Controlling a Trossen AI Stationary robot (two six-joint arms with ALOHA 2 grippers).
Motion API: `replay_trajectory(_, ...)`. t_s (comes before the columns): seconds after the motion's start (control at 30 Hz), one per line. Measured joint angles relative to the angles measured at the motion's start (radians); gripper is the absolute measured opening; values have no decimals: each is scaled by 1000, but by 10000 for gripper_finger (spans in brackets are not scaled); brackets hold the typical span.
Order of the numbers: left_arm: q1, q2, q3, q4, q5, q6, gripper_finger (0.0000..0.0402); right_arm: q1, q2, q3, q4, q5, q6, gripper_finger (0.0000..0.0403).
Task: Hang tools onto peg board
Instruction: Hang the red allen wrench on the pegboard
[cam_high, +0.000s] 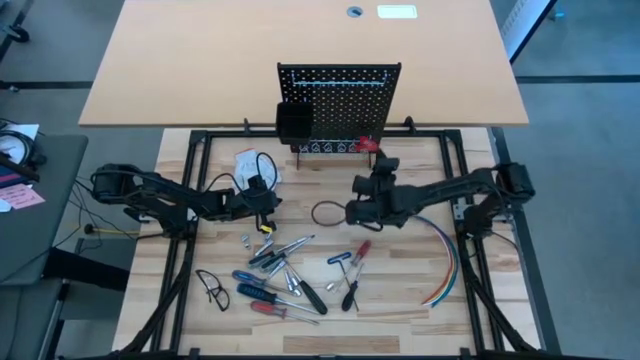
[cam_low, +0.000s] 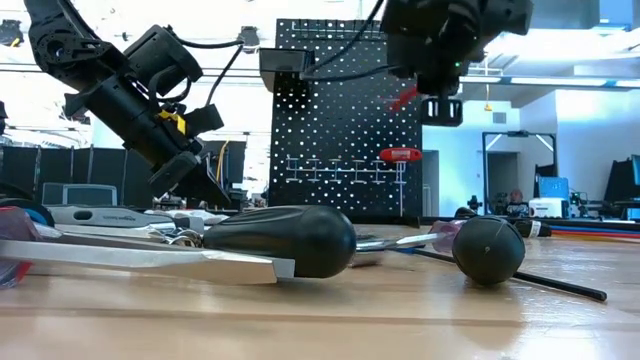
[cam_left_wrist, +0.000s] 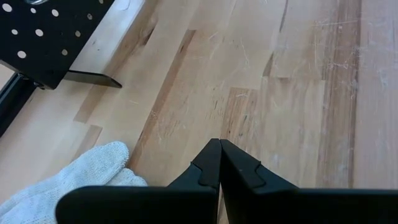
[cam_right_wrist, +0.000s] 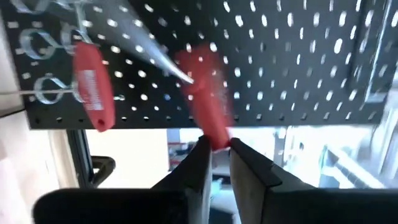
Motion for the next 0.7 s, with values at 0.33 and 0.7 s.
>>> replay_trajectory(0.33, 0, 0, 0, -1, 0, 3, 0, -62, 0, 0, -8, 0, 148, 5)
replay_trajectory(0.7, 0, 0, 0, -1, 0, 3, 0, 65, -46, -29, -197, -477, 615, 69)
